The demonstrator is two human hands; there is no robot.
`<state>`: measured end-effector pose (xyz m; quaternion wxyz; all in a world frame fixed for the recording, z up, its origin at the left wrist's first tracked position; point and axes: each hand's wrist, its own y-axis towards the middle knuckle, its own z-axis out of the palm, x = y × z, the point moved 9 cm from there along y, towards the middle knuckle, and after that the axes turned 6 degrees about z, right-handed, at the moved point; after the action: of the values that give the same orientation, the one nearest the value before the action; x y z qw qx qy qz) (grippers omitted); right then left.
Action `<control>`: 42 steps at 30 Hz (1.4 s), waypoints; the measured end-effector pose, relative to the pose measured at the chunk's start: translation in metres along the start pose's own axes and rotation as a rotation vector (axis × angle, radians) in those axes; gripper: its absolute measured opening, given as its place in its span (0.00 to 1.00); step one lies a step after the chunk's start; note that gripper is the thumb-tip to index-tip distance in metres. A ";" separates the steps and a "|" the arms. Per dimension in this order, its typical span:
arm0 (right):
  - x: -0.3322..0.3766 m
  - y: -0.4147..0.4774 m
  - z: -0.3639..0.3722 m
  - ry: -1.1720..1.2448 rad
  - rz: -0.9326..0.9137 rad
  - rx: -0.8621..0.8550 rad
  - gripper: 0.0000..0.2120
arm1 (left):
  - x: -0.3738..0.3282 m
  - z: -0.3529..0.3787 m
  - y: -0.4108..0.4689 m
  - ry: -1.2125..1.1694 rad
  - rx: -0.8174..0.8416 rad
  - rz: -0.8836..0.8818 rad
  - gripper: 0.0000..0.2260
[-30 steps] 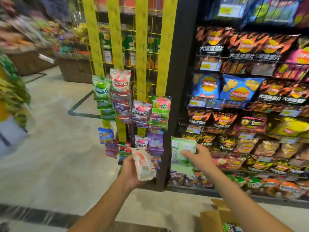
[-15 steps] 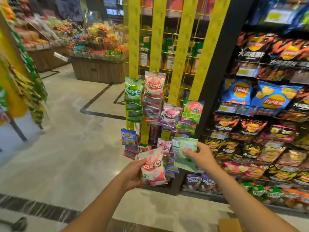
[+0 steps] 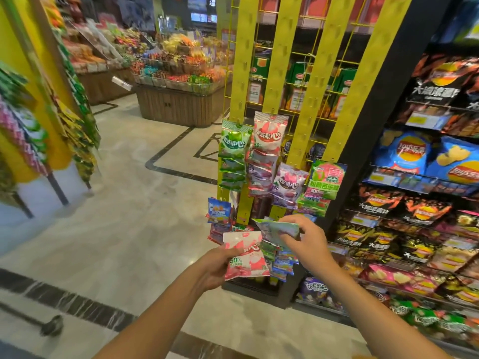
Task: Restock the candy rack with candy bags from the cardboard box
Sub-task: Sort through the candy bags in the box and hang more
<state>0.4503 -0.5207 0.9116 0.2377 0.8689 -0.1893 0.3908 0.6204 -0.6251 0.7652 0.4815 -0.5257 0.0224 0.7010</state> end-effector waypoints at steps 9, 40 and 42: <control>0.015 0.010 0.021 -0.214 -0.499 0.076 0.17 | -0.020 0.021 0.015 -0.184 0.093 -0.089 0.25; -0.136 0.104 -0.002 0.466 0.387 0.233 0.07 | -0.079 0.082 0.130 0.219 -0.129 0.413 0.22; -0.130 0.108 -0.001 0.473 0.379 0.242 0.05 | -0.084 0.082 0.128 0.226 -0.125 0.424 0.22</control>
<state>0.3132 -0.5891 0.8409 0.0929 0.7252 -0.2395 0.6388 0.4714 -0.7040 0.8046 0.2846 -0.6128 0.1426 0.7233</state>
